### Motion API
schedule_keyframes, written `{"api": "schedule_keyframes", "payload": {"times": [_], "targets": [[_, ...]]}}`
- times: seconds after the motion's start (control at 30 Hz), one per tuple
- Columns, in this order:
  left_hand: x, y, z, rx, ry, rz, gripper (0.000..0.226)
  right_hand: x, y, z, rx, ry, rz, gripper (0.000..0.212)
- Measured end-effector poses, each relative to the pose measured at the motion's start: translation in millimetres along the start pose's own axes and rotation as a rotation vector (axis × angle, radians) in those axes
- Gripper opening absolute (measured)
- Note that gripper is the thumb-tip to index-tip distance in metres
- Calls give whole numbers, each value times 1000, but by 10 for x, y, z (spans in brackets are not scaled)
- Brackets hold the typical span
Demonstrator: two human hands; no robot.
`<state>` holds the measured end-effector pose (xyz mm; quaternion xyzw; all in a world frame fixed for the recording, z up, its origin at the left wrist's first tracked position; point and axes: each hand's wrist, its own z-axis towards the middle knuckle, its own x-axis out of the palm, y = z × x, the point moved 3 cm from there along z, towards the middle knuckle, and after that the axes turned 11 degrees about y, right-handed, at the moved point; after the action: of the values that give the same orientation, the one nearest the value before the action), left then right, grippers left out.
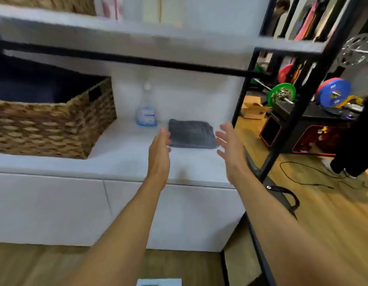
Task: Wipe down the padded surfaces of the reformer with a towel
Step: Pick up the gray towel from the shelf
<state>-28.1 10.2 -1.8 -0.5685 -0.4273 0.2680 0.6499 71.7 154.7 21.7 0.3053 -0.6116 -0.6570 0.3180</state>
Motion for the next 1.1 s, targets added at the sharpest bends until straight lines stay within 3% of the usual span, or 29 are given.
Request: {"api": "schedule_keyframes", "payload": {"times": [0.17,0.33,0.5,0.67,0.77,0.9,1.0,1.1], "targets": [[61,625,1149,51,-46,32,52,-191,-819,1048,8,8,-194,48],[-23,932,2105,-47,-56,108,63,-322,-1316,1970,29,-36,-394,55],[-50,1026,2508,-165,23,173,43,-396,-1406,2429,219,-117,-491,58],[-52,900,2329,-295,99,307,12,-227,-1255,2339,411,93,-307,41],[-46,728,1985,-289,44,380,17,-130,-1168,2004,471,115,-182,31],[-72,443,1379,-172,-22,242,18,-56,-875,1363,428,115,33,17],[-112,-22,854,-104,-70,160,22,2,-360,803,292,63,176,22],[-32,-763,230,-56,-107,50,11,82,433,156,144,28,230,24]]}}
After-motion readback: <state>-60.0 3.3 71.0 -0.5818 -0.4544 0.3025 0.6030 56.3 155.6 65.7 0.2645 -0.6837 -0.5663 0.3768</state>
